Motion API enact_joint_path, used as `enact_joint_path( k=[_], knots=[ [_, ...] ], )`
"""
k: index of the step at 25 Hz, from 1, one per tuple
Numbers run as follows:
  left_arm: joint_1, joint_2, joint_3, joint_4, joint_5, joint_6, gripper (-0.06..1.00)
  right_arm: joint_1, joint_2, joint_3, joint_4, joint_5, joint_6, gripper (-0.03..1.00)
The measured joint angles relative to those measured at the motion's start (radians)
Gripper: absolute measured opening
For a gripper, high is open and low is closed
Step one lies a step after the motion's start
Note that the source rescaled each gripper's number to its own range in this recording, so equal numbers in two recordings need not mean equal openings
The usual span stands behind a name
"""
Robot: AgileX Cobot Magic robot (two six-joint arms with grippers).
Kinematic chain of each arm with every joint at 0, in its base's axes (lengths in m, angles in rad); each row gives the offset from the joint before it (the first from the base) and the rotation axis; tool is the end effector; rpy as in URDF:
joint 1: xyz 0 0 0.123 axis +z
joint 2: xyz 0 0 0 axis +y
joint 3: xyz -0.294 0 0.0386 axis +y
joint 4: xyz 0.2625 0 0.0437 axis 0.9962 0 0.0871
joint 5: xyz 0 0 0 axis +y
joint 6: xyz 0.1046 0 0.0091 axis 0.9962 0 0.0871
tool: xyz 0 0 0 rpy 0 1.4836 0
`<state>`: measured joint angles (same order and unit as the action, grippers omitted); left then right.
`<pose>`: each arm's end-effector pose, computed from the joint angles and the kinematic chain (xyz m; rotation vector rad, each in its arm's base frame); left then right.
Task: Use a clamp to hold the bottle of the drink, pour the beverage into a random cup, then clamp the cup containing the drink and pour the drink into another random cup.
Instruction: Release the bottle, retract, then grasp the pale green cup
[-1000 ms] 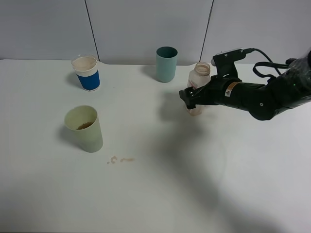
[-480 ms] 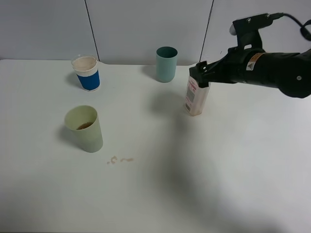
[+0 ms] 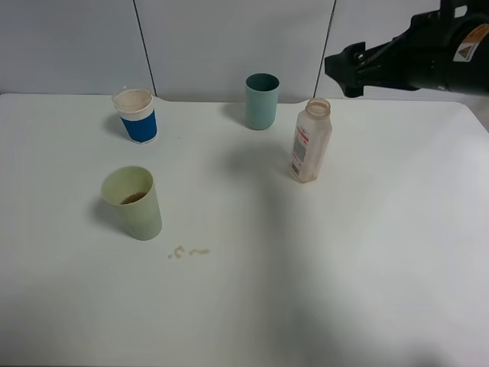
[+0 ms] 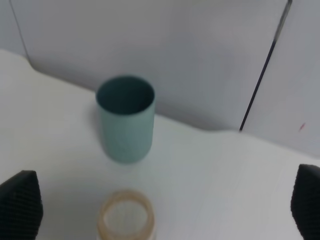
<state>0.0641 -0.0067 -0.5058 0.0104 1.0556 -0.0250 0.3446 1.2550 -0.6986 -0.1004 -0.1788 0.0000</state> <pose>0.0073 0.0014 0.2802 -0.0908 2.0248 0.0371 0.2741 0.1004 0.2827 -0.4224 1.8178 0.1867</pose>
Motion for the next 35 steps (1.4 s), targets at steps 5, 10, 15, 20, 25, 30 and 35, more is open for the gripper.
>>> enact_joint_path(
  k=[5,10,15,20,25,30,35],
  knots=[
    [0.000,0.000,0.000,0.000,0.000,0.000,1.00,0.000,-0.107,0.000,0.000,0.048,0.007,1.00],
    [0.000,0.000,0.000,0.000,0.000,0.000,1.00,0.000,-0.210,0.000,0.000,0.228,0.014,1.00],
    [0.000,0.000,0.000,0.000,0.000,0.000,1.00,0.000,-0.313,0.000,0.000,0.401,0.014,1.00],
    [0.000,0.000,0.000,0.000,0.000,0.000,1.00,0.000,-0.409,0.000,-0.014,0.578,0.016,1.00],
    [0.000,0.000,0.000,0.000,0.000,0.000,1.00,0.000,-0.526,0.000,-0.021,0.798,0.043,1.00],
    [0.000,0.000,0.000,0.000,0.000,0.000,1.00,0.000,-0.654,0.000,-0.025,1.027,0.047,1.00],
    [0.000,0.000,0.000,0.000,0.000,0.000,1.00,0.000,-0.787,0.000,-0.058,1.256,0.053,1.00]
  ],
)
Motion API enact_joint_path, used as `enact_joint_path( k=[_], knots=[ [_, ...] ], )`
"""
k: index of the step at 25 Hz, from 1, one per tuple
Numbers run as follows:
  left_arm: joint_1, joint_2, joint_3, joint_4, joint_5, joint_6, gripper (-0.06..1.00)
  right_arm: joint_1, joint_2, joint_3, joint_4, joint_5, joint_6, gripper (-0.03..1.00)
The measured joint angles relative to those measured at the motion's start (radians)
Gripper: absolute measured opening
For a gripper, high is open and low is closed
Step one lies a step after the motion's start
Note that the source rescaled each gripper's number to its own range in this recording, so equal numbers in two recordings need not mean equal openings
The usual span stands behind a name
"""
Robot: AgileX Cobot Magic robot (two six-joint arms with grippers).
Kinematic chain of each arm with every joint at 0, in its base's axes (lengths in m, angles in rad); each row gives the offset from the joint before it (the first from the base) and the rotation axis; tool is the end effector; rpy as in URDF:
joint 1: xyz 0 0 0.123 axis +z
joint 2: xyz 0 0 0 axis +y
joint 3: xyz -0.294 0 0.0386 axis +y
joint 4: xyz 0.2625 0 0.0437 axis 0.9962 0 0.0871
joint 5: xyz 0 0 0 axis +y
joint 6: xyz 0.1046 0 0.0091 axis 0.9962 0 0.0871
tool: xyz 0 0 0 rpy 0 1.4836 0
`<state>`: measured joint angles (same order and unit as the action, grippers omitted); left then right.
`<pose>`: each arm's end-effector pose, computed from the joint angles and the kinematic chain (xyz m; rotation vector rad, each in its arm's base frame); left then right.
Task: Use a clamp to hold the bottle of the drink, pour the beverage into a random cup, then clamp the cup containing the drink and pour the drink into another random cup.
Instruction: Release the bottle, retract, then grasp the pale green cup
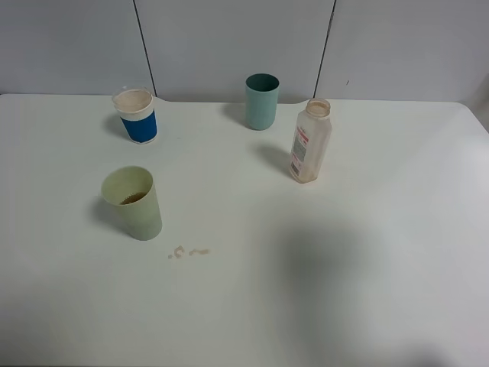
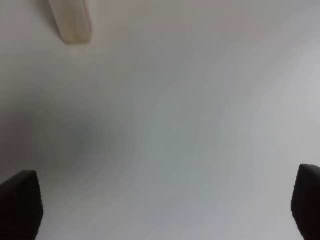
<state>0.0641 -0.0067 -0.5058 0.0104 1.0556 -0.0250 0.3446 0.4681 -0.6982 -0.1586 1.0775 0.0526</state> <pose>0.0073 0.0014 0.2802 -0.0908 2.0248 0.0371 0.0768 0.0120 0.3212 -0.3544 2.2893 0.0005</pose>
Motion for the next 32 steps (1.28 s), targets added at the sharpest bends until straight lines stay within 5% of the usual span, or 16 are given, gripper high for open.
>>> enact_joint_path(
  k=[8,17,32],
  knots=[
    [0.000,0.000,0.000,0.000,0.000,0.000,1.00,0.000,-0.160,0.000,-0.008,0.095,0.037,1.00],
    [0.000,0.000,0.000,0.000,0.000,0.000,1.00,0.000,-0.293,0.178,0.021,0.022,0.038,1.00],
    [0.000,0.000,0.000,0.000,0.000,0.000,1.00,0.000,-0.318,0.200,0.015,-0.018,0.038,1.00]
  ],
)
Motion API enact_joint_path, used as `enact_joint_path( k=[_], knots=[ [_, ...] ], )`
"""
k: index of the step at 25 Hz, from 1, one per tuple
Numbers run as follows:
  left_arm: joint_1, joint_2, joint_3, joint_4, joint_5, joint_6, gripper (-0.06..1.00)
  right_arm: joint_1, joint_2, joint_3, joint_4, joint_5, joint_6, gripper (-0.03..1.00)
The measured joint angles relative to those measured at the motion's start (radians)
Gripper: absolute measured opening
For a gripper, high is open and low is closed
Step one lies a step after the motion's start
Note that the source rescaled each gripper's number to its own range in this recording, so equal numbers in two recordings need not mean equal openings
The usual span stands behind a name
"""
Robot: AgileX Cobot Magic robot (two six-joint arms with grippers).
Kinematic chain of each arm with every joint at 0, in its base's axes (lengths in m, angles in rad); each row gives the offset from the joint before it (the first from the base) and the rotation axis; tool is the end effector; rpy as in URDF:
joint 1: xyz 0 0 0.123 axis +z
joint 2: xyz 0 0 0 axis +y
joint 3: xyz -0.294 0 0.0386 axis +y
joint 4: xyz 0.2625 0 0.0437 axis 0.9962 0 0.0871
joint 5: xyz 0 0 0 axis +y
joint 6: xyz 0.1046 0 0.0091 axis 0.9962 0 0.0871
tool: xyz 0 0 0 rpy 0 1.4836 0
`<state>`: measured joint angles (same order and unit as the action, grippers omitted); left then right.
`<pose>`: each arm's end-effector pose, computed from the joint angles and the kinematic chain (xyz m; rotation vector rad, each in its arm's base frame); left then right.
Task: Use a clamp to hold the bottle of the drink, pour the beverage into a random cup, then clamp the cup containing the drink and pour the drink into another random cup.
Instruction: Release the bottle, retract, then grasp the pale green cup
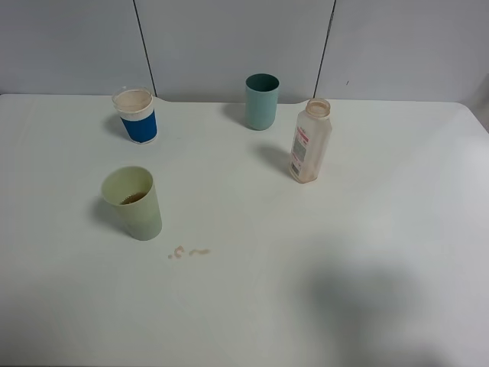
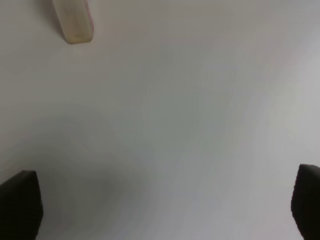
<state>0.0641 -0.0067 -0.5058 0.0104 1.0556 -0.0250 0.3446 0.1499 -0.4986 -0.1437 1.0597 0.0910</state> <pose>0.0073 0.0014 0.2802 -0.0908 2.0248 0.0371 0.0342 -0.0017 0.2753 -0.2830 2.1670 0.0695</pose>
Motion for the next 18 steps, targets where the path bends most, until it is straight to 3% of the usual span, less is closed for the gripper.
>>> enact_joint_path(
  k=[18],
  knots=[
    [0.000,0.000,0.000,0.000,0.000,0.000,1.00,0.000,0.000,0.000,0.000,0.000,0.000,1.00]
  ],
)
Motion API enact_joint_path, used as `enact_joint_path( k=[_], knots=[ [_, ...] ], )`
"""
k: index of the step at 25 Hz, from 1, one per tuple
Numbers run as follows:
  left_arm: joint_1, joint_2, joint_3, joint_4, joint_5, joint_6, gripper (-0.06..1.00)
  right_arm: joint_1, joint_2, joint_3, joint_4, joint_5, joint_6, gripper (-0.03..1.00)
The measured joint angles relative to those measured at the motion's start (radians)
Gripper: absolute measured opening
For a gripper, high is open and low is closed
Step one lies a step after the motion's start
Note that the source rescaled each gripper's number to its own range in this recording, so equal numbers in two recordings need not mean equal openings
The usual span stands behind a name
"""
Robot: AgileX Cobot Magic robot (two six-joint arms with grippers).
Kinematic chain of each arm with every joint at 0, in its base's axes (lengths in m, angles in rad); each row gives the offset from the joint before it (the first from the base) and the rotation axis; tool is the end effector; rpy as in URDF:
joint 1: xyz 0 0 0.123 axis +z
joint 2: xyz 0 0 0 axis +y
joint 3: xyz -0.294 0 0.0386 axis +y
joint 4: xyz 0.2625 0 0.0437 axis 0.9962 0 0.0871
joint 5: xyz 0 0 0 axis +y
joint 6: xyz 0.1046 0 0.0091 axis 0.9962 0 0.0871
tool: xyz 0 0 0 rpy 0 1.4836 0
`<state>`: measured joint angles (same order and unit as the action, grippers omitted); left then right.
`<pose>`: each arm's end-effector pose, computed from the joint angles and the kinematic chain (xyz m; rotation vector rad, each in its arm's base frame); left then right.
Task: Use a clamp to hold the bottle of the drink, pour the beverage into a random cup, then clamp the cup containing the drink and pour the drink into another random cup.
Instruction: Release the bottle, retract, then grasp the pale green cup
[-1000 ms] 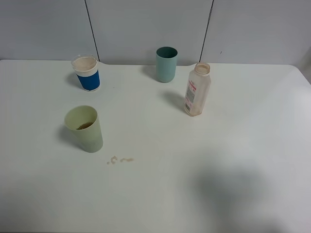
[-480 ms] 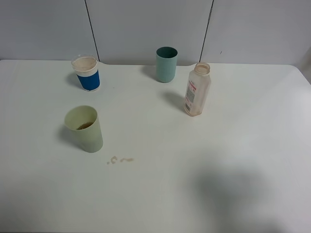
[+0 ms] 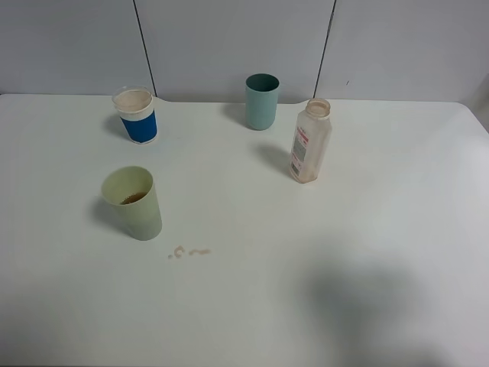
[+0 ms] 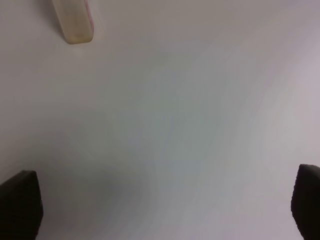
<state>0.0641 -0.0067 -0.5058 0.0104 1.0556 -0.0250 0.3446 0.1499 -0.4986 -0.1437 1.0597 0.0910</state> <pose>0.0073 0.0014 0.2802 -0.0908 2.0248 0.0371 0.0342 -0.0017 0.2753 -0.2830 2.1670 0.0695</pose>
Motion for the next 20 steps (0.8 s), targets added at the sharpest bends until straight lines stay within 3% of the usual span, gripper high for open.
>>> enact_joint_path(
  k=[7,12,15,16,17,20],
  knots=[
    [0.000,0.000,0.000,0.000,0.000,0.000,1.00,-0.001,0.000,0.000,0.000,0.000,0.000,1.00],
    [0.000,0.000,0.000,0.000,0.000,0.000,1.00,-0.056,0.000,0.000,0.000,0.000,0.000,1.00],
    [0.000,0.000,0.000,0.000,0.000,0.000,1.00,-0.165,0.000,0.000,0.000,0.000,0.000,1.00],
    [0.000,0.000,0.000,0.000,0.000,0.000,1.00,-0.254,0.000,0.000,0.000,0.000,0.000,1.00],
    [0.000,0.000,0.000,0.000,0.000,0.000,1.00,-0.254,0.000,0.000,0.000,0.000,0.000,1.00],
    [0.000,0.000,0.000,0.000,0.000,0.000,1.00,-0.363,0.000,0.000,0.000,0.000,0.000,1.00]
  ],
)
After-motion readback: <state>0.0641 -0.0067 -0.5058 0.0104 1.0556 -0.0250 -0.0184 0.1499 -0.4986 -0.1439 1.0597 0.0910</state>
